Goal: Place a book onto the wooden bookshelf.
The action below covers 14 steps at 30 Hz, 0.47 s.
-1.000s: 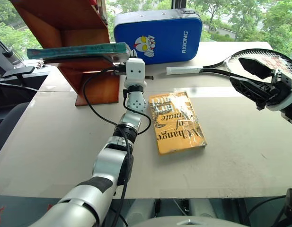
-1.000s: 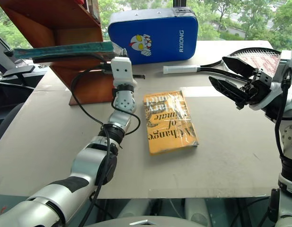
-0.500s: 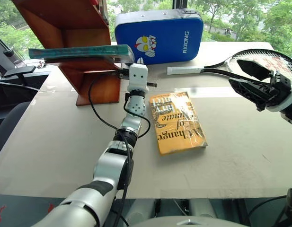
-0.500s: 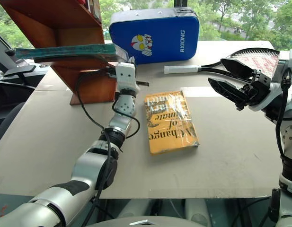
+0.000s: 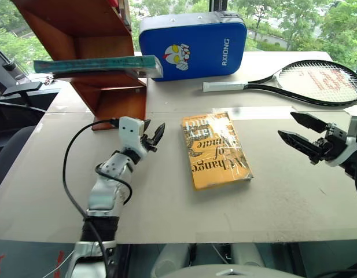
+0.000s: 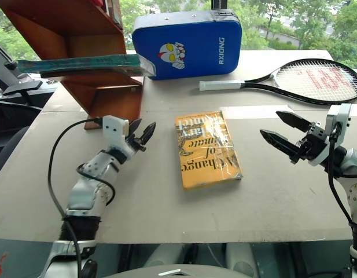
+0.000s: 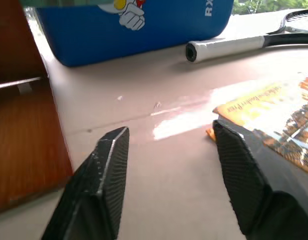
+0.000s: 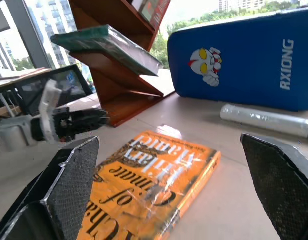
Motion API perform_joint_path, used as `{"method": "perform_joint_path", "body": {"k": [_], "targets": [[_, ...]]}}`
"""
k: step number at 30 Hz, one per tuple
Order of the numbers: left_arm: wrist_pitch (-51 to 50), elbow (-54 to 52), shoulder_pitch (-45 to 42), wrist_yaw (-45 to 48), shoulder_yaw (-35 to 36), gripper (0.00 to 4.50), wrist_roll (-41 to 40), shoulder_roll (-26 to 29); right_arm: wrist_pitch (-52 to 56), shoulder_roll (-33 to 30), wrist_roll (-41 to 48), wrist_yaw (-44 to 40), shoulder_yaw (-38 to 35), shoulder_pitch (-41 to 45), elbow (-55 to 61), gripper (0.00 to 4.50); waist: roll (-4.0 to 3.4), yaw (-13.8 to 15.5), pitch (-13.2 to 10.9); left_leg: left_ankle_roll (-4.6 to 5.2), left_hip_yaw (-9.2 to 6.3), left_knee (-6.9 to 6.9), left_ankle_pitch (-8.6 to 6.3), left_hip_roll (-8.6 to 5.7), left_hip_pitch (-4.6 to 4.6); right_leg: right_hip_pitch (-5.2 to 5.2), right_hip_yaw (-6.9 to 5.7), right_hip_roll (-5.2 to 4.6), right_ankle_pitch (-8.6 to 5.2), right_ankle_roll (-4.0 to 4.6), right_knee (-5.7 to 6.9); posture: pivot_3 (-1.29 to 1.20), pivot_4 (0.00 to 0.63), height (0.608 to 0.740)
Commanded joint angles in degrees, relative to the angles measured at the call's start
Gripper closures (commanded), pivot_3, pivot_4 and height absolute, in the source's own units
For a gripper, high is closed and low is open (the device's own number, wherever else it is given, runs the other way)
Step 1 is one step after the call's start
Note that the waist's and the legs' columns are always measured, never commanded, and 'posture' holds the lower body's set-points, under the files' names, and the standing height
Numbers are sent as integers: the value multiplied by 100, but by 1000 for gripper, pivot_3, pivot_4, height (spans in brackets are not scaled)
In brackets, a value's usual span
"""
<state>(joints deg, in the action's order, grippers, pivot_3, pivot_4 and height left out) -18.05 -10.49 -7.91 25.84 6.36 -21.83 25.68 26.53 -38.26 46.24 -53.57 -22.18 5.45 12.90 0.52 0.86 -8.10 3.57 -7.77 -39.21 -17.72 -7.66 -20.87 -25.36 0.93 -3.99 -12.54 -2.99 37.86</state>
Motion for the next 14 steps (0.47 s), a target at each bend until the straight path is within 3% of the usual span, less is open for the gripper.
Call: {"method": "perform_joint_path", "body": {"k": [1,4,9,14], "targets": [[-388,-734,567,493,507,99,-553,401,-557,69,-481,-215,40,-386,-227,0,-3,7,1,0,0,2,-1,0,12,10,-1,1,0,0,-1,0,150,740],[-541,-970,1077,681,787,43,-781,574,-1081,141,-944,-409,206,-725,-562,0,-6,11,2,0,0,6,-1,3,22,18,-2,4,-1,1,-4,0,150,740],[-525,-1224,1846,816,649,43,-485,760,-1689,179,-1420,-687,397,-936,-1133,0,-12,-1,2,0,4,7,-2,3,31,25,4,3,-1,1,-5,0,150,740],[-436,-1241,1985,593,629,43,-258,646,-1835,172,-1485,-827,415,-781,-1462,0,-12,5,2,-1,2,10,-2,4,33,29,1,4,0,1,-9,0,150,740]]}}
